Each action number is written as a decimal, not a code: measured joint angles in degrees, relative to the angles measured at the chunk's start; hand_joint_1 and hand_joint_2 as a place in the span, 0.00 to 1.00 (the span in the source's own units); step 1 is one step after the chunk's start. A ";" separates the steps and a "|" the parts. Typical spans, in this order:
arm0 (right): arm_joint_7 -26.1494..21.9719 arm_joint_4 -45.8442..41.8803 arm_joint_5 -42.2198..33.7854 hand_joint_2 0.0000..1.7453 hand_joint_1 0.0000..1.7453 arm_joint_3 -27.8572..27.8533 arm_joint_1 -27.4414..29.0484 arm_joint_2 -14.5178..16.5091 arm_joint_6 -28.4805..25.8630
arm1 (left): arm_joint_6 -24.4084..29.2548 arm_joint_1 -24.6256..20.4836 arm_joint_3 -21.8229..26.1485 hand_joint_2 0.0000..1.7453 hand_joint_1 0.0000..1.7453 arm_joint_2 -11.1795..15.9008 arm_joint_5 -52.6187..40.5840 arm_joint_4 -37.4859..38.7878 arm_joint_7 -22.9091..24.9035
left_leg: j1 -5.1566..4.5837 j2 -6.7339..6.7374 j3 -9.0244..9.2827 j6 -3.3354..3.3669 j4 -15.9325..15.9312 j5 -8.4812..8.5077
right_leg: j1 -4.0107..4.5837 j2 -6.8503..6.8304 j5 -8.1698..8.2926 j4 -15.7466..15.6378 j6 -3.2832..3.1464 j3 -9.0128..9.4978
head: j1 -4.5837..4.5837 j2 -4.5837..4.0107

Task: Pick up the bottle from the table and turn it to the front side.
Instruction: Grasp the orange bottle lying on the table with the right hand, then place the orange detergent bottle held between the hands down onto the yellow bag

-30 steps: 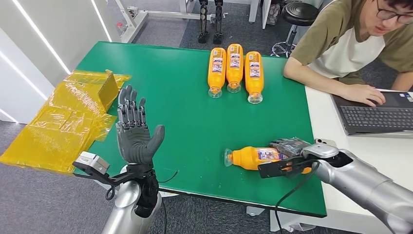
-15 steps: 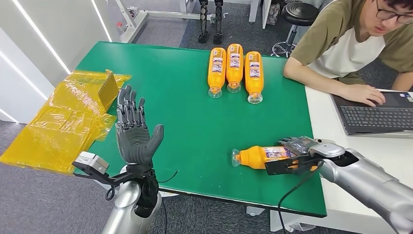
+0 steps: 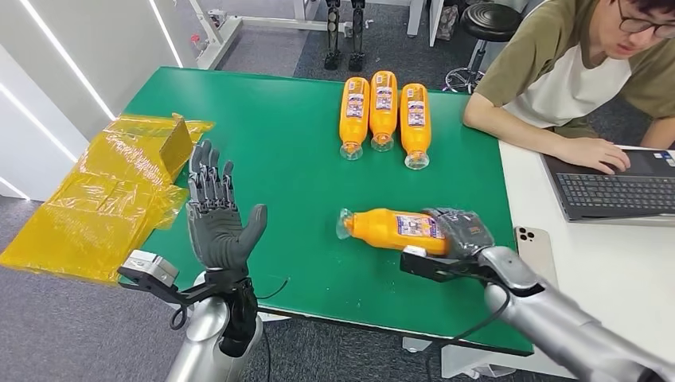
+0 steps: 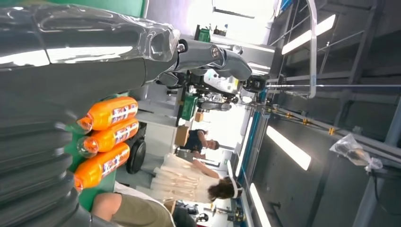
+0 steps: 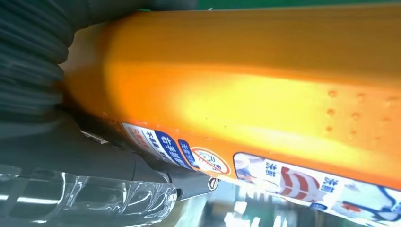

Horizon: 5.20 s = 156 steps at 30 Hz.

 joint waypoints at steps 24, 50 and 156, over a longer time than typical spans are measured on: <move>-17.59 -18.08 8.85 1.00 1.00 -33.65 28.74 23.63 -18.77 | -10.16 -3.75 -5.79 1.00 0.00 -0.41 1.51 12.72 3.09 | -0.02 0.07 -0.04 -0.15 -0.03 -0.09 | -0.02 0.07 -0.10 -0.02 -0.12 -0.18 | 0.00 0.00; -0.13 -18.91 17.76 1.00 1.00 -27.53 29.70 22.50 -5.03 | -13.57 -4.73 -9.64 1.00 0.48 -0.50 -1.96 11.91 4.91 | -0.02 0.12 -0.05 -0.15 -0.04 -0.09 | -0.02 0.16 -0.10 -0.01 -0.12 -0.21 | 0.00 0.00; -26.19 -46.42 -12.01 1.00 0.00 -33.50 46.22 29.62 -18.68 | -4.40 -34.70 -14.27 1.00 1.00 30.54 -88.92 59.78 16.71 | 0.02 0.47 -0.01 -0.54 -0.09 -0.07 | 0.00 0.52 -0.09 0.24 -0.45 -0.42 | 0.08 0.00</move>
